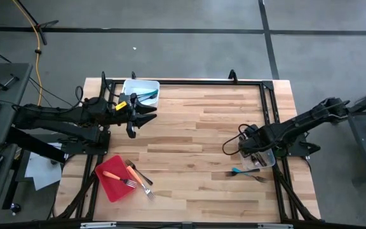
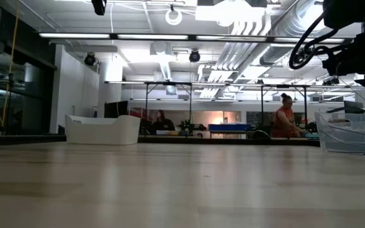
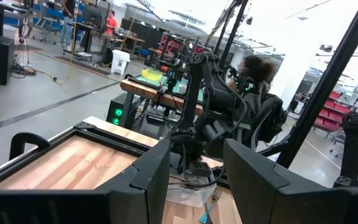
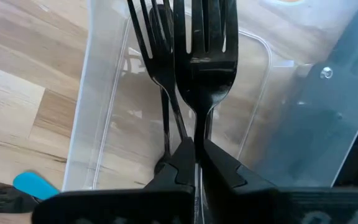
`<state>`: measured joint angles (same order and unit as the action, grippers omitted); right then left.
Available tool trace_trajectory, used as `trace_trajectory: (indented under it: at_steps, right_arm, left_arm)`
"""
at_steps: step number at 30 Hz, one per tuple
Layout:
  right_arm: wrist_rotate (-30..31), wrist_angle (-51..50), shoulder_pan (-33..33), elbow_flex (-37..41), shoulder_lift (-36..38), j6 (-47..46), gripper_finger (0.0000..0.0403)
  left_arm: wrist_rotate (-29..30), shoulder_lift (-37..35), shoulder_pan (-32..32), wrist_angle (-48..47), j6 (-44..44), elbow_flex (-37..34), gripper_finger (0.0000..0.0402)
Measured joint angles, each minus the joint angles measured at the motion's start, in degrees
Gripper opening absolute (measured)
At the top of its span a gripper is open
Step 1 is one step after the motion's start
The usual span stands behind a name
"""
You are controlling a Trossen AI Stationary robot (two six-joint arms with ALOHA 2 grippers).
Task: Sort silverware by color (type)
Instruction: Put the black fork into the transparent bin
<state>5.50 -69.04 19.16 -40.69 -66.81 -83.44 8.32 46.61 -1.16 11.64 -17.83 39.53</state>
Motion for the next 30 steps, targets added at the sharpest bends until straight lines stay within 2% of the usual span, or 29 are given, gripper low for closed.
trace_trajectory:
  at_steps: [6,15,21,25,27,30]
  right_arm:
    - [-0.02,-0.01,0.0,0.0,0.0,0.11,0.0005]
    - [-0.42,0.0,0.0,0.0,0.0,0.18,0.0039]
    - [-1.24,0.0,0.0,-0.02,0.15,1.16,0.0098]
    - [-5.62,-0.1,0.0,-0.32,1.51,5.16,0.0146]
    - [-7.54,-0.39,0.0,-1.65,2.5,6.7,0.0164]
    - [-7.01,0.13,0.02,-4.74,4.3,7.83,0.0182]
  left_arm:
    - [0.0,0.0,-0.01,0.0,-0.02,0.0,0.014]
    - [0.0,0.0,0.0,0.0,0.01,0.0,0.014]
    - [0.0,0.0,0.0,0.0,0.0,0.0,0.014]
    - [0.0,0.0,-0.01,0.01,0.0,0.0,0.014]
    - [0.0,0.0,0.01,0.02,-0.01,0.0,0.014]
    - [0.0,0.0,-0.01,0.02,-0.02,0.02,0.014]
